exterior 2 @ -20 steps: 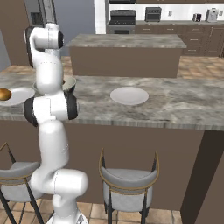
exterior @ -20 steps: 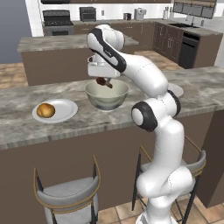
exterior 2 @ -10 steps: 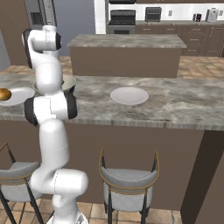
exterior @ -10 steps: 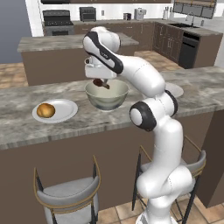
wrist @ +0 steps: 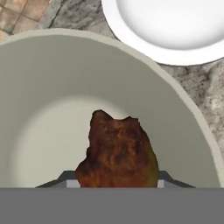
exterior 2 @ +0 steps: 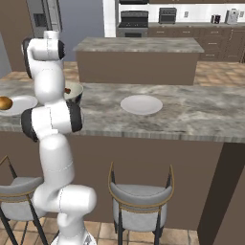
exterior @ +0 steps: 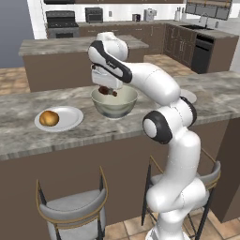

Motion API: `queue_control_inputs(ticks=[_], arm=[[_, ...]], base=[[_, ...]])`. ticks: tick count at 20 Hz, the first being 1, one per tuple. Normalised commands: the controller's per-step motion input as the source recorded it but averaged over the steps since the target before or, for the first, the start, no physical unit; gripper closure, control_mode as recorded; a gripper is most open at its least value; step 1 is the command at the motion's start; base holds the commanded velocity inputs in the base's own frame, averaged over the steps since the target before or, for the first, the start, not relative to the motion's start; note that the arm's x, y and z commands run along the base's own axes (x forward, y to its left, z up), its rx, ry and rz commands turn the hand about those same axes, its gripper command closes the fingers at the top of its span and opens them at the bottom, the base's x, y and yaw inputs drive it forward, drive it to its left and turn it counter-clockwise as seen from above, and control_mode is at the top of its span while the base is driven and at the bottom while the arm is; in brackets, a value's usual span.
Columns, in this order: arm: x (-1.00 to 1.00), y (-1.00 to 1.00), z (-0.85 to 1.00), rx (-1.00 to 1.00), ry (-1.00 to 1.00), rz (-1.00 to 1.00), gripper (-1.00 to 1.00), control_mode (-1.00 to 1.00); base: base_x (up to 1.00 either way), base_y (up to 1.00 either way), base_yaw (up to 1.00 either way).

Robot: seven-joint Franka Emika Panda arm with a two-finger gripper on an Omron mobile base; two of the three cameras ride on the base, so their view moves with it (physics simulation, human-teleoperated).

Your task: Pick the chicken drumstick and potato from their plates and place them in the bowl. Then put the bowl in the fridge.

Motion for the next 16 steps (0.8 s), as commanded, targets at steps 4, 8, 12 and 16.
queue_control_inputs(ticks=[4,8,12,16], arm=[[0.0,0.0,-0.16,0.03,0.0,-0.14,1.0,-1.0],[0.0,0.0,-0.16,0.04,0.0,-0.14,1.0,-1.0],[0.08,0.0,-0.09,0.03,0.0,-0.08,1.0,-1.0],[0.08,0.01,-0.09,0.01,-0.04,-0.08,1.0,-1.0]], base=[[0.0,0.0,0.0],[0.0,0.0,0.0],[0.0,0.0,0.0],[0.0,0.0,0.0]])
